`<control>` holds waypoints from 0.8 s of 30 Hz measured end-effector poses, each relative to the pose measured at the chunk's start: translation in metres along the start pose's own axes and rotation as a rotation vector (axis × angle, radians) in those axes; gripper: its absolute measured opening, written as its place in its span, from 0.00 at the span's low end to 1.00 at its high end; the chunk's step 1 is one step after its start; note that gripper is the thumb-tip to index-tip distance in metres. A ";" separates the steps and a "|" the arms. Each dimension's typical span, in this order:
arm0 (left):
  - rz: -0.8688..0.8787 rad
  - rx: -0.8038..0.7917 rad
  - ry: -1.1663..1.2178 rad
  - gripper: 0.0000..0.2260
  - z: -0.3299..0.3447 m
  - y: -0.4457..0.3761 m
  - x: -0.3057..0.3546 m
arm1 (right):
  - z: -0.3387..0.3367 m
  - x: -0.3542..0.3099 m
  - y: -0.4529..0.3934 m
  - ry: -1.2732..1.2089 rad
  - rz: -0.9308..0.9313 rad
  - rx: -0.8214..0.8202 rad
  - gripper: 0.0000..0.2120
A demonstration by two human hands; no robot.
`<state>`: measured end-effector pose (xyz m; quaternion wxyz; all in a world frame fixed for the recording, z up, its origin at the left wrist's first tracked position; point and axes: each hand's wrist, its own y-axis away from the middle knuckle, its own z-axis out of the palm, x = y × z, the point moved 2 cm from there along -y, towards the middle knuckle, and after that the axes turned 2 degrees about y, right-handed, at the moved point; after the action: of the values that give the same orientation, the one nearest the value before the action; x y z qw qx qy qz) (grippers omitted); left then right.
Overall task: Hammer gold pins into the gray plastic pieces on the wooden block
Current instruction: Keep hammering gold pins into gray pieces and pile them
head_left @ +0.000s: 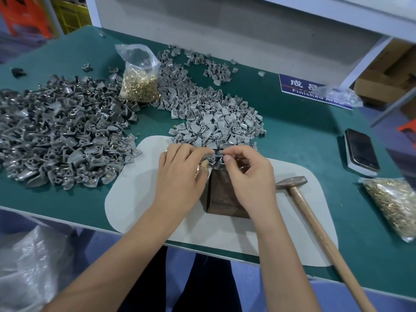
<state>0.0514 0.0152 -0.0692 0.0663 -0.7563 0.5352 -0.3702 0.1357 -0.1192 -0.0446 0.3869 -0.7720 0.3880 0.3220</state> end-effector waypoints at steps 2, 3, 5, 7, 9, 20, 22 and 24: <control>-0.016 0.014 0.079 0.11 -0.001 0.000 0.000 | 0.000 0.000 0.000 -0.010 -0.011 0.003 0.07; -0.011 0.021 0.121 0.10 -0.002 -0.001 0.000 | -0.001 0.001 -0.001 -0.012 -0.015 0.003 0.07; 0.041 0.038 0.195 0.08 -0.003 -0.001 0.001 | -0.001 0.001 -0.001 -0.008 -0.022 -0.004 0.07; 0.081 0.047 0.254 0.06 -0.003 -0.001 0.002 | -0.001 0.002 -0.001 -0.006 -0.025 -0.011 0.07; 0.052 0.013 0.313 0.07 -0.002 0.000 0.002 | 0.000 0.001 -0.001 -0.010 -0.026 -0.014 0.08; 0.117 0.035 0.448 0.12 -0.009 0.004 0.006 | -0.003 -0.002 0.001 -0.074 0.041 0.032 0.07; 0.103 0.010 0.494 0.09 -0.008 0.004 0.006 | -0.006 -0.006 0.002 -0.119 0.042 0.087 0.05; 0.148 -0.029 0.522 0.06 -0.008 0.003 0.006 | -0.011 -0.010 0.003 -0.205 0.046 0.181 0.03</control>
<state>0.0446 0.0114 -0.0625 -0.0577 -0.5950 0.5932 -0.5392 0.1302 -0.1267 -0.0321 0.4853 -0.6878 0.3916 0.3717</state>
